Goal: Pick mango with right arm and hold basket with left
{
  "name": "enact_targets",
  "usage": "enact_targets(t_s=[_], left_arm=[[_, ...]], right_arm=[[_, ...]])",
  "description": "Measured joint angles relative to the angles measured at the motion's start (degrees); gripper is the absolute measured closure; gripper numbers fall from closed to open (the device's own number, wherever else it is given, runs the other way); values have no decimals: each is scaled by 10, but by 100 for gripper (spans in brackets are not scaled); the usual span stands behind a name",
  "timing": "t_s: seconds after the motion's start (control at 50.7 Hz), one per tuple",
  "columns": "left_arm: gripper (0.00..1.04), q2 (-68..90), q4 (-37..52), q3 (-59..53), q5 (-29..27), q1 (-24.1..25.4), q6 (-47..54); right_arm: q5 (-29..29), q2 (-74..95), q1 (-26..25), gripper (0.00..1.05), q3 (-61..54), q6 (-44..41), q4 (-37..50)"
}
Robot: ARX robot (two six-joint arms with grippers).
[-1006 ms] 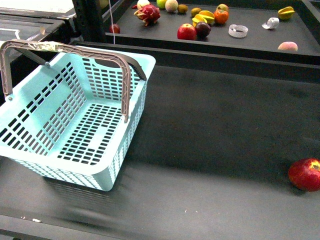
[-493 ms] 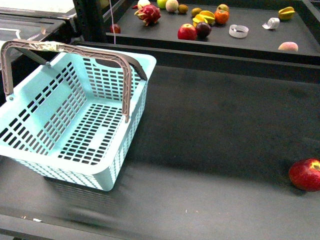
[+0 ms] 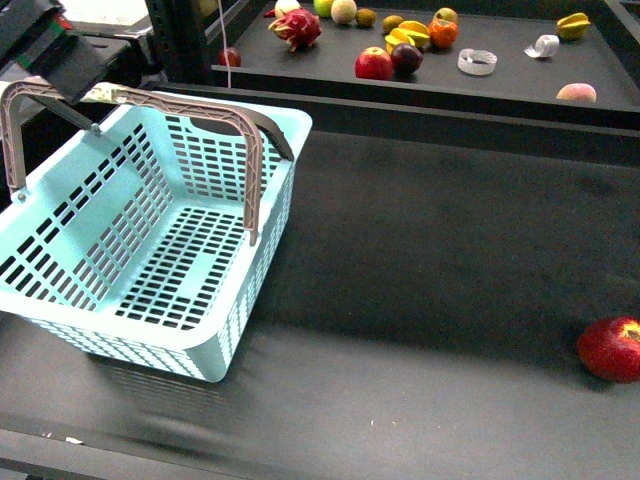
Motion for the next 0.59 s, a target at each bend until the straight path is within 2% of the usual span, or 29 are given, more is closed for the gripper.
enact_targets(t_s=[0.296, 0.592], left_arm=[[8, 134, -16, 139, 44, -8, -103], [8, 253, -46, 256, 64, -13, -142]], right_arm=[[0, 0, 0, 8, 0, 0, 0], [0, 0, 0, 8, 0, 0, 0]])
